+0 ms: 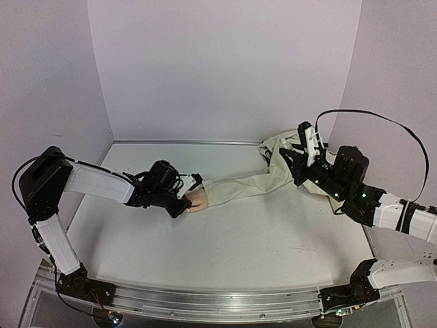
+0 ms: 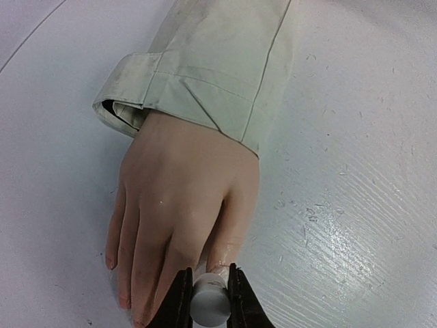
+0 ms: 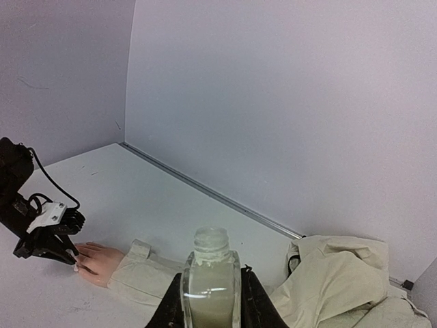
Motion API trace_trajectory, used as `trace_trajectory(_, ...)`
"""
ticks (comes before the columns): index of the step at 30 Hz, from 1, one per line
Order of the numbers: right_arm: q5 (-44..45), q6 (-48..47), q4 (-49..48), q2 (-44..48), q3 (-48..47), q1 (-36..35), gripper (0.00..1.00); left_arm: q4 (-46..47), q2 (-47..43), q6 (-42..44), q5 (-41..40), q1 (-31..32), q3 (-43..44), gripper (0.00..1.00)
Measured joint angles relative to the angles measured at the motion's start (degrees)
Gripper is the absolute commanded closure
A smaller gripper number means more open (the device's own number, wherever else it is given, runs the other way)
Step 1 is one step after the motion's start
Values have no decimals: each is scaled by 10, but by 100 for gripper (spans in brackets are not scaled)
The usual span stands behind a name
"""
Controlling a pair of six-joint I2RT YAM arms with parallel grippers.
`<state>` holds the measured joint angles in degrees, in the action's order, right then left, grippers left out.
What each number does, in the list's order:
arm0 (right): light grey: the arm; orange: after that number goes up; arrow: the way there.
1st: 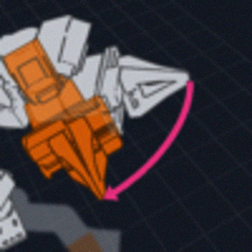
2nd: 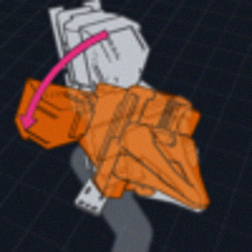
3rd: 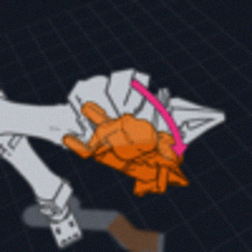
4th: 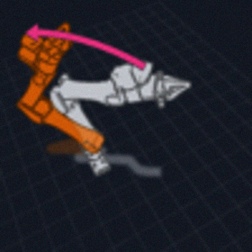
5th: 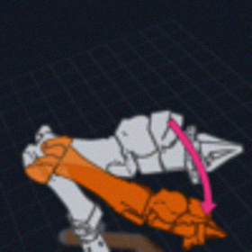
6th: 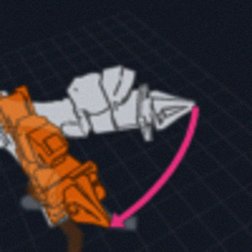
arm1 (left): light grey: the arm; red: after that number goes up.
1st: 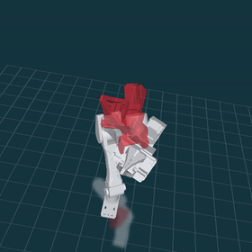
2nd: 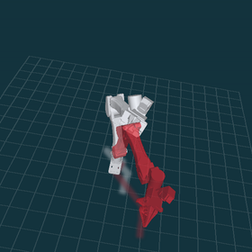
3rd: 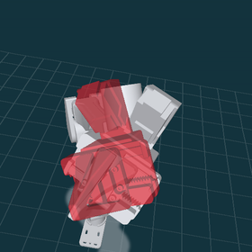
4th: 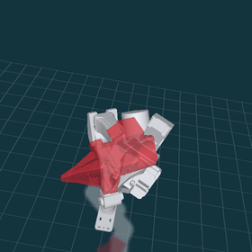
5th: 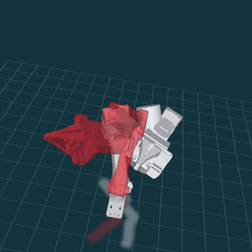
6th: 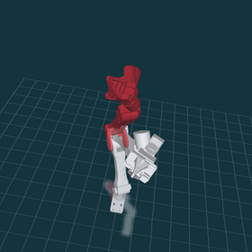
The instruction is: Paint the nails
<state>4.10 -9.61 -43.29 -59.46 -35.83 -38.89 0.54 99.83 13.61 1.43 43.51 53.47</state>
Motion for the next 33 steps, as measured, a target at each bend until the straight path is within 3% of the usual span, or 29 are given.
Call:
trace_trajectory(18,0,0,0,0,0,0,100,5,-19,0,-57,0,-34,100)
trace_trajectory(33,0,2,0,0,0,0,100,6,-62,-1,-17,9,-37,100)
